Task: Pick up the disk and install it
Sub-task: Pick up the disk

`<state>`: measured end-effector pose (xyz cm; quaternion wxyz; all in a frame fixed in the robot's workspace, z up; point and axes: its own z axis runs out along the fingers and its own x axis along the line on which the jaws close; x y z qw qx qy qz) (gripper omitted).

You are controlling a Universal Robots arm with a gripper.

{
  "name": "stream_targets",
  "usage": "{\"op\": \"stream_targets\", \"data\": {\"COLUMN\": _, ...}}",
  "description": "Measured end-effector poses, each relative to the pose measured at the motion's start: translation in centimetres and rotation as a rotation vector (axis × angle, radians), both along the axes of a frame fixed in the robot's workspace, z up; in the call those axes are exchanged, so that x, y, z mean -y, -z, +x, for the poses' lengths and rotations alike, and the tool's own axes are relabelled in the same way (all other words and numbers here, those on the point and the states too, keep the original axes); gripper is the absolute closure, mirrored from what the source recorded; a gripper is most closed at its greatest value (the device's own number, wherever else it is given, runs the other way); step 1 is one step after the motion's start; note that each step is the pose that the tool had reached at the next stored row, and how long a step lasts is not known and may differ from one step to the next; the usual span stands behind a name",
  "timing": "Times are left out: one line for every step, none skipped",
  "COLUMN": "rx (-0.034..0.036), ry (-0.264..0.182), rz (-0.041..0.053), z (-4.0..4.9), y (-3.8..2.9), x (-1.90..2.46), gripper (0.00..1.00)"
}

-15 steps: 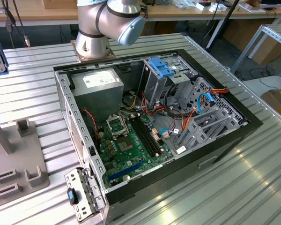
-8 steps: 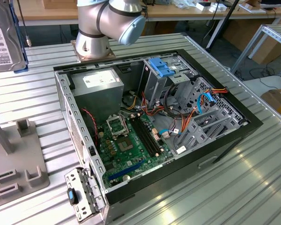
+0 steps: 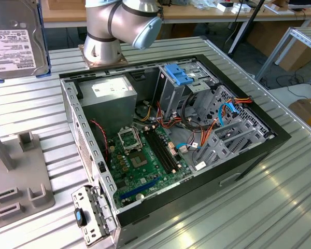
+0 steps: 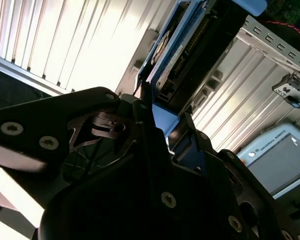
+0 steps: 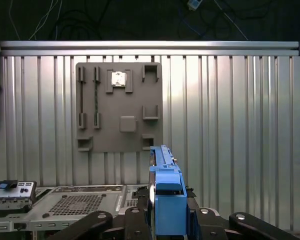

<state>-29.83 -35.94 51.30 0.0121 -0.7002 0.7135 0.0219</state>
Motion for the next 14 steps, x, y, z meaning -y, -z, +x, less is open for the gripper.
{"op": "stream_targets", "data": {"rx": 0.0000, "ry": 0.000, "rz": 0.0000, "z": 1.01, "y": 0.00, "x": 0.00, "gripper": 0.63}}
{"op": "stream_targets", "data": {"rx": 0.0000, "ry": 0.000, "rz": 0.0000, "z": 2.20, "y": 0.00, "x": 0.00, "gripper": 0.63}}
{"op": "stream_targets", "data": {"rx": -0.0001, "ry": 0.000, "rz": -0.0001, "z": 3.87, "y": -0.01, "x": 0.00, "gripper": 0.63}}
{"op": "stream_targets", "data": {"rx": 0.0000, "ry": 0.000, "rz": 0.0000, "z": 4.59, "y": 0.00, "x": 0.00, "gripper": 0.63}}
{"op": "stream_targets", "data": {"rx": 0.0001, "ry": 0.000, "rz": 0.0001, "z": 5.17, "y": 0.00, "x": 0.00, "gripper": 0.63}}
{"op": "stream_targets", "data": {"rx": 0.0000, "ry": 0.000, "rz": 0.0000, "z": 6.38, "y": 0.00, "x": 0.00, "gripper": 0.63}}
{"op": "stream_targets", "data": {"rx": 0.0000, "ry": 0.000, "rz": 0.0000, "z": 6.86, "y": 0.00, "x": 0.00, "gripper": 0.63}}
{"op": "stream_targets", "data": {"rx": -0.0001, "ry": 0.000, "rz": 0.0000, "z": 7.23, "y": 0.00, "x": 0.00, "gripper": 0.63}}
{"op": "stream_targets", "data": {"rx": 0.0000, "ry": 0.000, "rz": 0.0000, "z": 7.58, "y": 0.00, "x": 0.00, "gripper": 0.63}}
{"op": "stream_targets", "data": {"rx": 0.0001, "ry": 0.000, "rz": 0.0000, "z": 8.02, "y": 0.00, "x": 0.00, "gripper": 0.63}}
{"op": "stream_targets", "data": {"rx": 0.0000, "ry": 0.000, "rz": 0.0000, "z": 8.77, "y": 0.00, "x": 0.00, "gripper": 0.63}}
{"op": "stream_targets", "data": {"rx": 0.0000, "ry": 0.000, "rz": 0.0000, "z": 9.11, "y": 0.00, "x": 0.00, "gripper": 0.63}}
{"op": "stream_targets", "data": {"rx": 0.0000, "ry": 0.000, "rz": 0.0000, "z": 9.44, "y": 0.00, "x": 0.00, "gripper": 0.63}}
{"op": "stream_targets", "data": {"rx": 0.0000, "ry": 0.000, "rz": 0.0000, "z": 10.09, "y": 0.00, "x": 0.00, "gripper": 0.63}}
